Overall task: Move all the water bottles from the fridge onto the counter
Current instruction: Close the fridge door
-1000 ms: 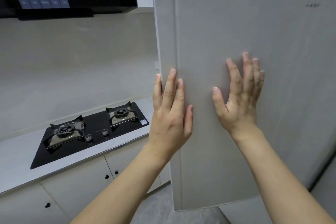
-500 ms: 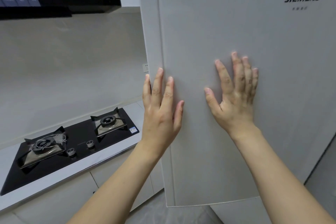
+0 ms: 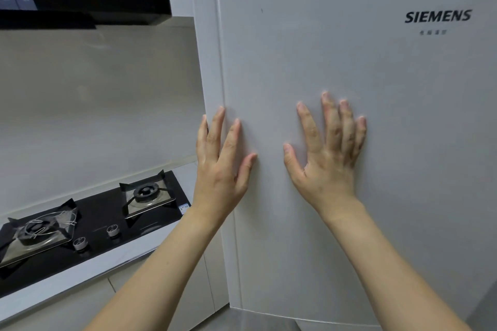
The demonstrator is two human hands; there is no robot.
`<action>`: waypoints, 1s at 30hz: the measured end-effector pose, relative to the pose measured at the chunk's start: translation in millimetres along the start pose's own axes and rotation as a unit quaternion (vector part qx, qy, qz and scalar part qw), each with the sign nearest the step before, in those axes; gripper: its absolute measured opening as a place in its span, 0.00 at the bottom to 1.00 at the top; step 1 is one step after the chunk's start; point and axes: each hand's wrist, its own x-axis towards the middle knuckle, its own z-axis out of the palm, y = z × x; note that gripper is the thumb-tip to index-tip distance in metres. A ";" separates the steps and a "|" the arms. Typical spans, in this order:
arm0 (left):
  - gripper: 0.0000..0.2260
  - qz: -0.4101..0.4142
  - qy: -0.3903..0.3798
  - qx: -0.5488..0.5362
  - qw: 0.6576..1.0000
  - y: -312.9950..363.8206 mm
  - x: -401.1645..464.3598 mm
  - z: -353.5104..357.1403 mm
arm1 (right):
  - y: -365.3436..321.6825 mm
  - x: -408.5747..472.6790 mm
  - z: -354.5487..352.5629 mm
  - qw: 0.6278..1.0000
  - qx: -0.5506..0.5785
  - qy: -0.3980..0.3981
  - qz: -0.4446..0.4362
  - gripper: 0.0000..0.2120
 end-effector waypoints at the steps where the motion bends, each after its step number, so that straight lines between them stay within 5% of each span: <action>1: 0.25 -0.003 0.001 -0.001 1.000 -5.4 1.3 7.6 | 2.2 1.0 6.0 1.000 -0.001 0.001 -0.001 0.30; 30: 0.25 0.047 0.005 -0.205 0.978 -124.5 79.4 230.7 | 81.9 31.9 147.3 0.965 -0.258 -0.044 -0.006 0.28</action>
